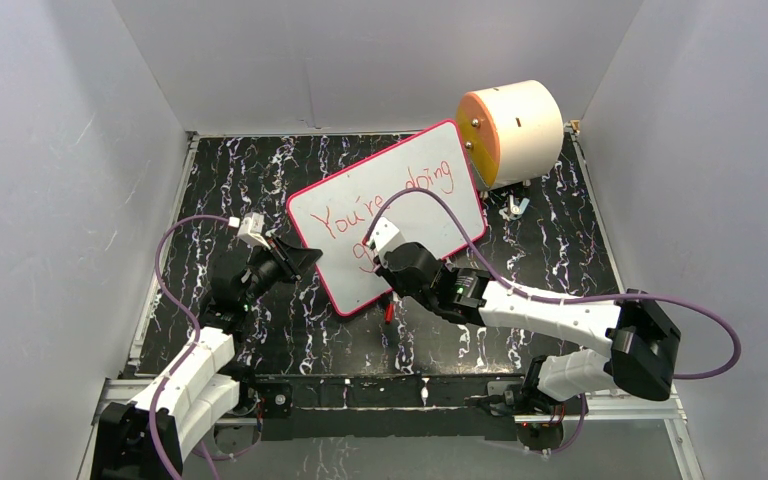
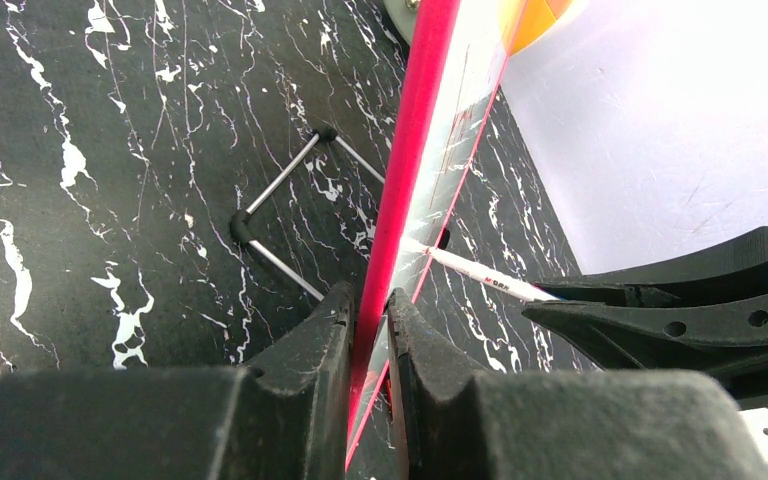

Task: Write a sentence on the whiteboard

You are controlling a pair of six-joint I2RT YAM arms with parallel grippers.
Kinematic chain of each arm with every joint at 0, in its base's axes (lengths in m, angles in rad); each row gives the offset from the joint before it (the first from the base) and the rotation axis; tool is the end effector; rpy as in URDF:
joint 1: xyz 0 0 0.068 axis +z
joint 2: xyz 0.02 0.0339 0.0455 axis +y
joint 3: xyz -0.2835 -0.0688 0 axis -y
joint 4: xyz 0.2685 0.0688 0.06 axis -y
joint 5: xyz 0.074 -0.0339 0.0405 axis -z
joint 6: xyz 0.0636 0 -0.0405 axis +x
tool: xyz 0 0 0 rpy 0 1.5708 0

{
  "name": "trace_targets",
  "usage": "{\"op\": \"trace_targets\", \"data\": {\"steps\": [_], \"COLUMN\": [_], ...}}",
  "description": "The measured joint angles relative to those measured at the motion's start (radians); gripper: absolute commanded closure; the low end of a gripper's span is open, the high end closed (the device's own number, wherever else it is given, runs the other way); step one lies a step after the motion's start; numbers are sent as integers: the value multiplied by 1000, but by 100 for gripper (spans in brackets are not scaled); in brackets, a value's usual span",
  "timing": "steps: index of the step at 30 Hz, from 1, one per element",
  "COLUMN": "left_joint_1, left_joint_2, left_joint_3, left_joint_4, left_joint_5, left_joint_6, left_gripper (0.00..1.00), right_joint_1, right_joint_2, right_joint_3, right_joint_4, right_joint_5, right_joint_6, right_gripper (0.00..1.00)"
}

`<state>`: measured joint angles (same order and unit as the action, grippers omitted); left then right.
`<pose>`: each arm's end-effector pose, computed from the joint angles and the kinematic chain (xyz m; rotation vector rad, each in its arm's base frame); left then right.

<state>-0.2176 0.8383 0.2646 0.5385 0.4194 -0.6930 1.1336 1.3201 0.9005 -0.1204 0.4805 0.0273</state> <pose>0.2097 -0.0729 0.2243 -0.0597 1.7035 -1.0280 0.1668 0.2876 0.2665 -0.8274 1.8767 0.2149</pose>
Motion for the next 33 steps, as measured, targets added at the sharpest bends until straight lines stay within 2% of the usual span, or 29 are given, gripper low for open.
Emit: {"op": "trace_targets", "data": {"steps": [33], "left_joint_1": [0], "left_joint_2": [0], "left_joint_3": [0], "left_joint_4": [-1], "left_joint_5": [-1], "left_joint_6": [-6], "left_gripper": [100], "right_joint_1": [-34], "right_joint_2": [-5], "right_joint_3": [0], "right_joint_4": [124], "right_joint_5": [14], "right_joint_6": [-16], "right_gripper": [100]}}
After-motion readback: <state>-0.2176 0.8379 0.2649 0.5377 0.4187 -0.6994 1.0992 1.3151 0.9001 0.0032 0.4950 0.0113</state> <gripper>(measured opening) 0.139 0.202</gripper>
